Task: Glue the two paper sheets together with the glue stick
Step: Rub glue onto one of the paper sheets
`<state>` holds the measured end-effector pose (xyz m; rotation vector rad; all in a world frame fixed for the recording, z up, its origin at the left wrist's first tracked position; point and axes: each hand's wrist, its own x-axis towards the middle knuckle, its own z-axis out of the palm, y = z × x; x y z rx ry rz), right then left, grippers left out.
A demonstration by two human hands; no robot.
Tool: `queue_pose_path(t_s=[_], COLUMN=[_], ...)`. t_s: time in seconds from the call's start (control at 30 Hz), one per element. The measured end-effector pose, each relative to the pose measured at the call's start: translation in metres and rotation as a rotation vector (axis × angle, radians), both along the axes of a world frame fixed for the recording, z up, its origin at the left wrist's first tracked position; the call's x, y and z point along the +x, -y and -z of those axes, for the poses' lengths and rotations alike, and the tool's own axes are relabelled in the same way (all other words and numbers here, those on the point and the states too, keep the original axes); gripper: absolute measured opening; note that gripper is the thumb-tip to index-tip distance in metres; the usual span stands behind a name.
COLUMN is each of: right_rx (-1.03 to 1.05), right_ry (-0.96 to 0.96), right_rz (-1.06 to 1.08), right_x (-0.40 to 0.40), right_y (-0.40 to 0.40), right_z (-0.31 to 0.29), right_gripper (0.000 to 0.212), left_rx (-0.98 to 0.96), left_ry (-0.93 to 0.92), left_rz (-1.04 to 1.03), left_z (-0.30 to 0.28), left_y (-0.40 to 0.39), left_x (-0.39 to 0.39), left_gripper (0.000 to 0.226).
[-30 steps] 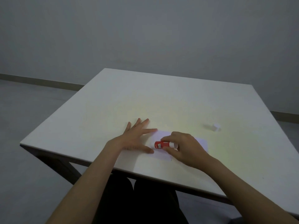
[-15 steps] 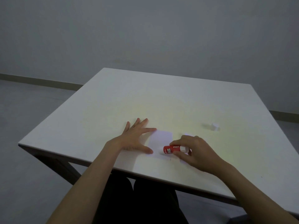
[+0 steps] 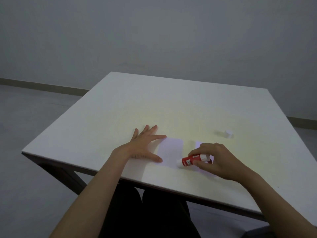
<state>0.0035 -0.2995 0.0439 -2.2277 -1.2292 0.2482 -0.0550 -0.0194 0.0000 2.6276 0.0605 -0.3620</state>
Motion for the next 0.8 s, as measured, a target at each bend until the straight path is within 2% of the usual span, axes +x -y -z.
queue_pose_path(t_s=[0.17,0.37,0.47,0.53,0.6,0.7,0.8], right_rx=[0.063,0.128,0.141,0.193,0.211,0.193,0.12], right_ry=[0.06,0.093,0.25,0.273,0.26,0.19,0.038], right_rz=[0.3,0.337,0.469,0.533,0.528,0.394,0.238], right_x=[0.019,0.003,0.005,0.006,0.006,0.0,-0.007], right_y=[-0.015,-0.035,-0.024,-0.017,-0.019,-0.036,-0.053], right_z=[0.003,-0.011,-0.031,-0.043,-0.048,-0.041,-0.022], right_gripper=[0.018,0.013,0.024,0.03,0.024,0.011,0.014], left_rx=[0.021,0.046,0.042,0.052,0.065,0.088,0.1], left_ry=[-0.007,-0.001,-0.002,-0.01,-0.017,-0.021,-0.017], left_rz=[0.018,0.011,0.015,0.026,0.032,0.033,0.033], left_z=[0.0,0.003,0.004,0.005,0.005,0.005,0.004], left_y=[-0.001,-0.002,-0.003,-0.003,-0.004,-0.003,-0.003], left_x=[-0.001,0.001,0.001,0.001,0.002,0.002,0.002], left_gripper=[0.099,0.101,0.102,0.103,0.103,0.103,0.106])
